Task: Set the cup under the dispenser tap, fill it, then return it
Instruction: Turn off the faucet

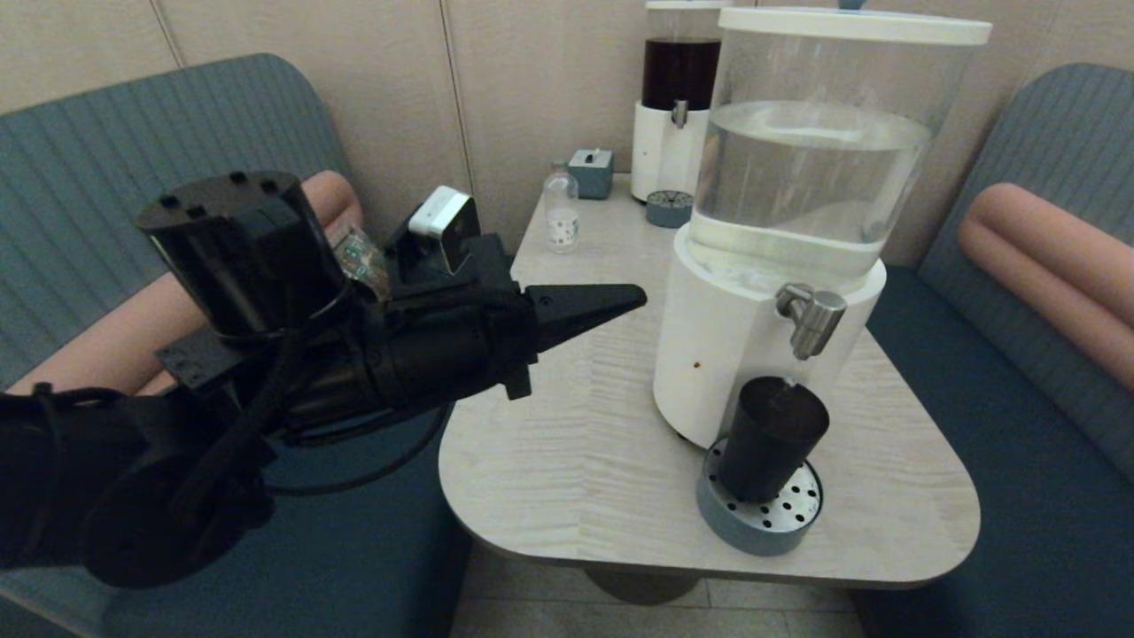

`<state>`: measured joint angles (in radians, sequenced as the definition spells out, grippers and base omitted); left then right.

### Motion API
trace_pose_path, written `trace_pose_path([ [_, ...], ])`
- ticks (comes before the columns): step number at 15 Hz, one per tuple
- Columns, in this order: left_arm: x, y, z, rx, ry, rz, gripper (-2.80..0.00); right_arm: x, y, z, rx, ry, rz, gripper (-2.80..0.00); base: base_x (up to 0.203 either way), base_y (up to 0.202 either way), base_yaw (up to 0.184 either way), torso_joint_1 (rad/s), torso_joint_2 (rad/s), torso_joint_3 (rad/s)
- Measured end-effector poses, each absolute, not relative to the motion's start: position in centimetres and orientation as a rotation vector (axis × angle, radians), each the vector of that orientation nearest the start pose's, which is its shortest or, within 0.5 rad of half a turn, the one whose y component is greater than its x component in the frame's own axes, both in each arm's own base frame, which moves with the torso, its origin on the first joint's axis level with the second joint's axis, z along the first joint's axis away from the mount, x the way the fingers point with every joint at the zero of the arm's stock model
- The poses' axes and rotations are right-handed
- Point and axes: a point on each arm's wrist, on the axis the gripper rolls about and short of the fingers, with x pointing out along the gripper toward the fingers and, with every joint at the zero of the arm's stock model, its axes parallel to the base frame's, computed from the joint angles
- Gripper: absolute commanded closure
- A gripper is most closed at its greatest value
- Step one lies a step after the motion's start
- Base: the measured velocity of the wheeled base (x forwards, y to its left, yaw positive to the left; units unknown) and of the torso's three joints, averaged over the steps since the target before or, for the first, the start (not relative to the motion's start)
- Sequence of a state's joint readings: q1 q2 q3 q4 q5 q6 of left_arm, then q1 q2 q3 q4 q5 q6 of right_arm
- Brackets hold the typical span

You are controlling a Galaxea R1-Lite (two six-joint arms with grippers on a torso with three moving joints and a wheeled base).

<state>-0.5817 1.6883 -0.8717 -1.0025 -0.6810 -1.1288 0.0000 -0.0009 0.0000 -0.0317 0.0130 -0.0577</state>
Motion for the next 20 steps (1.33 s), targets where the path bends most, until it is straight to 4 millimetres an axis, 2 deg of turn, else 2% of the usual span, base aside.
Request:
trace_pose_path([
  [3, 24.9, -20.3, 22.3, -0.923, 0.555, -1.217, 0.0, -2.3, 0.0, 7.9, -0.057, -0.033, 0.012, 0.0, 0.0, 0.0, 0.0, 0.0, 0.0, 0.0],
  [7, 26.2, -22.2, 20.8, -0.865, 0.539, -1.184, 0.0, -2.3, 0.0, 7.9, -0.058, -0.033, 0.012, 0.0, 0.0, 0.0, 0.0, 0.0, 0.0, 0.0],
  [13, 27.4, -25.3, 22.0, -0.86, 0.605, -1.143, 0.0, -2.3, 0.0, 7.9, -0.058, -0.033, 0.013, 0.0, 0.0, 0.0, 0.0, 0.0, 0.0, 0.0],
  [20, 28.7, -27.0, 22.9, -0.867, 0.557, -1.134, 0.0, -2.3, 0.0, 7.9, -0.058, -0.033, 0.012, 0.0, 0.0, 0.0, 0.0, 0.0, 0.0, 0.0],
])
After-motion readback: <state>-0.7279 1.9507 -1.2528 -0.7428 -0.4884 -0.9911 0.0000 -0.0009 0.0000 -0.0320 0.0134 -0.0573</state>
